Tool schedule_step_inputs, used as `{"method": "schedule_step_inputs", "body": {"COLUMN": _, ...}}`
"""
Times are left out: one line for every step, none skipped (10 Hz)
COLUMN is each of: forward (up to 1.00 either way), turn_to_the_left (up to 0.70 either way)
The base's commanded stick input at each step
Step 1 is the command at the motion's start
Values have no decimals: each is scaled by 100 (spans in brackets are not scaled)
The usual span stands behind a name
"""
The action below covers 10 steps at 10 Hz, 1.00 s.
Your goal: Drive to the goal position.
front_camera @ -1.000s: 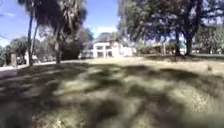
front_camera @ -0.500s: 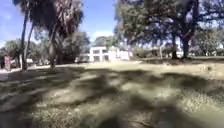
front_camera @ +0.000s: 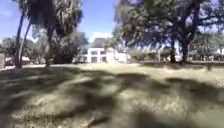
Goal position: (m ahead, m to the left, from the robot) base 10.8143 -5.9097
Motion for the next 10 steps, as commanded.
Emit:
{"method": "schedule_step_inputs", "body": {"forward": 70, "turn_to_the_left": 0}}
{"method": "schedule_step_inputs", "body": {"forward": 70, "turn_to_the_left": 0}}
{"method": "schedule_step_inputs", "body": {"forward": 70, "turn_to_the_left": 0}}
{"method": "schedule_step_inputs", "body": {"forward": 70, "turn_to_the_left": 0}}
{"method": "schedule_step_inputs", "body": {"forward": 70, "turn_to_the_left": 0}}
{"method": "schedule_step_inputs", "body": {"forward": 70, "turn_to_the_left": 0}}
{"method": "schedule_step_inputs", "body": {"forward": 70, "turn_to_the_left": 0}}
{"method": "schedule_step_inputs", "body": {"forward": 70, "turn_to_the_left": 0}}
{"method": "schedule_step_inputs", "body": {"forward": 70, "turn_to_the_left": 0}}
{"method": "schedule_step_inputs", "body": {"forward": 70, "turn_to_the_left": 0}}
